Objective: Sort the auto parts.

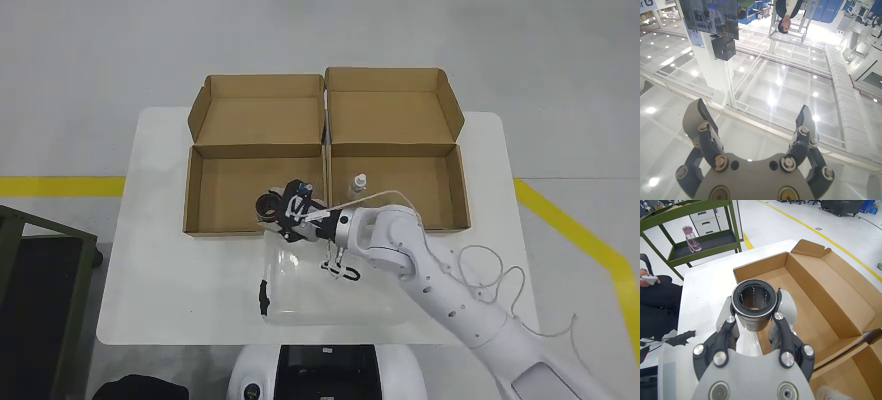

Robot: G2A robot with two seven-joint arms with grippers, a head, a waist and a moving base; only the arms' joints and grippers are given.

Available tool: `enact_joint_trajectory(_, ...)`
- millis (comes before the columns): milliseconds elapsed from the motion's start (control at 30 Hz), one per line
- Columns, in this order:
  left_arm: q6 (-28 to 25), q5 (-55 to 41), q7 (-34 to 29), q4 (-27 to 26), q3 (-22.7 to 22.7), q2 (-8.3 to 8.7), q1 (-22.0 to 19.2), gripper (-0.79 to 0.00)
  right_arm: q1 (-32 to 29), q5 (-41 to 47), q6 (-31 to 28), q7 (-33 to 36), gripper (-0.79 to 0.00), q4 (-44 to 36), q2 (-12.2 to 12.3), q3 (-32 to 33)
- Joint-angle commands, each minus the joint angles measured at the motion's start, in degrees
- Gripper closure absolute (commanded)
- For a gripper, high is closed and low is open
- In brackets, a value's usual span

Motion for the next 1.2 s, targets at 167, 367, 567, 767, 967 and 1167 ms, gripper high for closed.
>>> enact_joint_trajectory(167,0.00,0.00,0.00,0.00,0.00,0.00,0.00,-0.785,4.96,-0.97,1.90,-1.50,0.000,6.77,-2.53,-3.61)
enact_joint_trajectory(367,0.00,0.00,0.00,0.00,0.00,0.00,0.00,-0.785,7.72,-1.50,3.58,-2.28,0.000,12.09,-4.62,-6.07)
enact_joint_trajectory(567,0.00,0.00,0.00,0.00,0.00,0.00,0.00,-0.785,9.85,-1.75,4.33,-0.27,0.000,16.78,-6.49,-8.08)
enact_joint_trajectory(767,0.00,0.00,0.00,0.00,0.00,0.00,0.00,-0.785,11.46,-1.55,4.21,1.08,-0.018,20.70,-8.04,-9.12)
enact_joint_trajectory(967,0.00,0.00,0.00,0.00,0.00,0.00,0.00,-0.785,12.29,-1.94,3.73,0.99,-0.157,23.14,-9.11,-9.40)
enact_joint_trajectory(1167,0.00,0.00,0.00,0.00,0.00,0.00,0.00,-0.785,12.71,-2.50,3.19,1.20,-0.249,24.80,-10.02,-9.62)
